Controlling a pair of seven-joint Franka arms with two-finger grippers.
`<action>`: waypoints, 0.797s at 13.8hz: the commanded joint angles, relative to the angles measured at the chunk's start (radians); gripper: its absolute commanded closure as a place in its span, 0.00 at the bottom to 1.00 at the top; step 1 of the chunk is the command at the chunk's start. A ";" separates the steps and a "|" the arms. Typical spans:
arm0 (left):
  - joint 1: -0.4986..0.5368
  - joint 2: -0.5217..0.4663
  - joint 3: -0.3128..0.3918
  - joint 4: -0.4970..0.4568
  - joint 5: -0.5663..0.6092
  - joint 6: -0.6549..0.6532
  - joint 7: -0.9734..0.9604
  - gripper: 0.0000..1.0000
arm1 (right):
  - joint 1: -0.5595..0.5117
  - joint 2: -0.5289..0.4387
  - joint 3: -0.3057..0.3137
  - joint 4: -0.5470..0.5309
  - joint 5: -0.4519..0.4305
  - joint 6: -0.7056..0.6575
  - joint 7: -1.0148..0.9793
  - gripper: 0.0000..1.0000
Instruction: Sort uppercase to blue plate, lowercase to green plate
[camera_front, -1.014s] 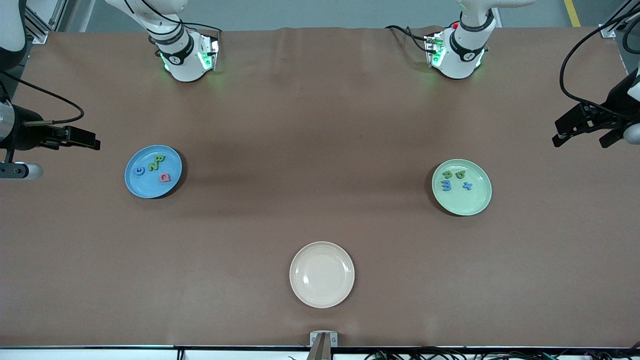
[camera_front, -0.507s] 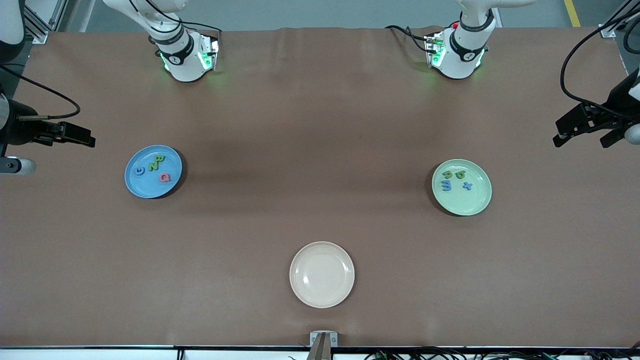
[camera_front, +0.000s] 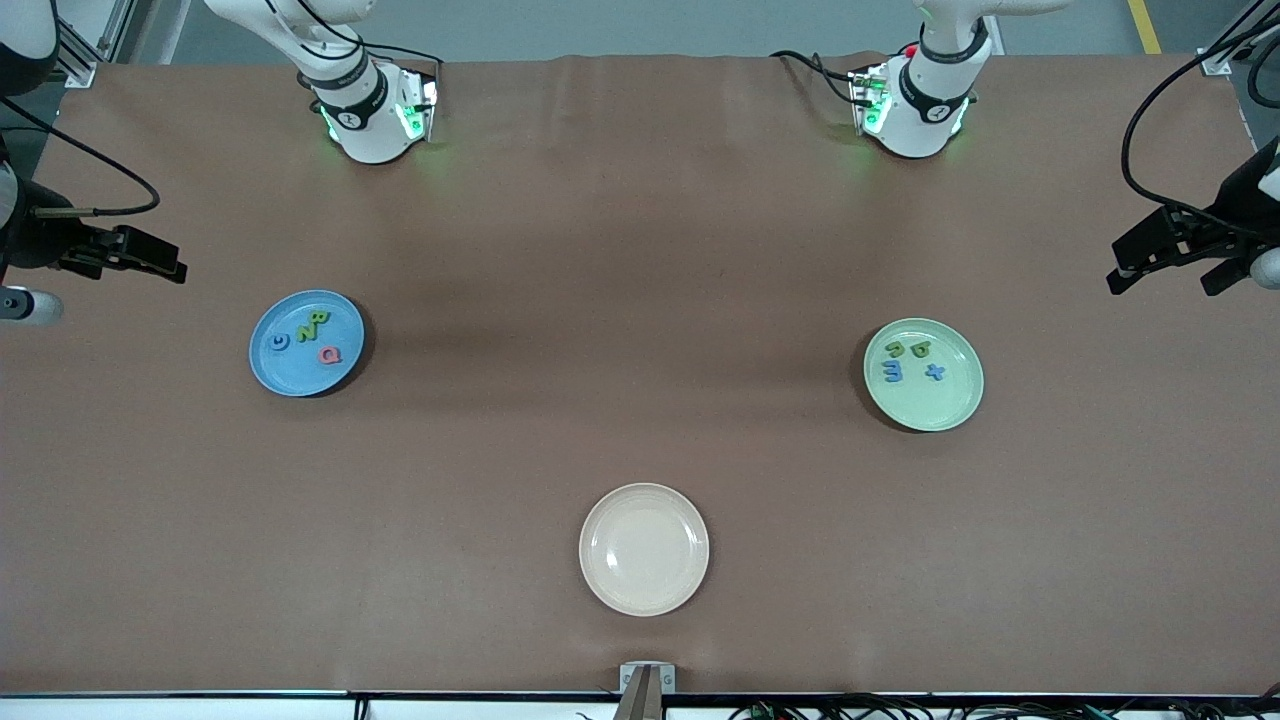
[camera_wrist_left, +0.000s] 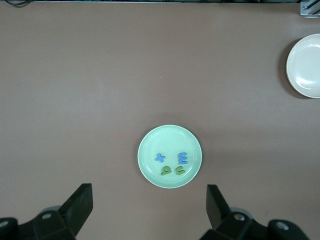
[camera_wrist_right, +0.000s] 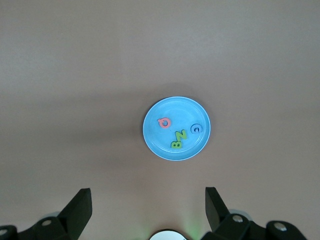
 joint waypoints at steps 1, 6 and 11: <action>0.009 -0.026 -0.008 -0.018 0.002 0.005 0.003 0.00 | 0.011 -0.071 -0.010 -0.058 0.007 0.023 0.013 0.00; 0.009 -0.026 -0.008 -0.018 0.002 0.004 0.003 0.00 | 0.014 -0.101 -0.009 -0.058 0.009 0.015 0.013 0.00; 0.009 -0.027 -0.008 -0.018 0.002 0.004 0.003 0.00 | 0.011 -0.104 -0.010 -0.061 0.025 0.018 0.008 0.00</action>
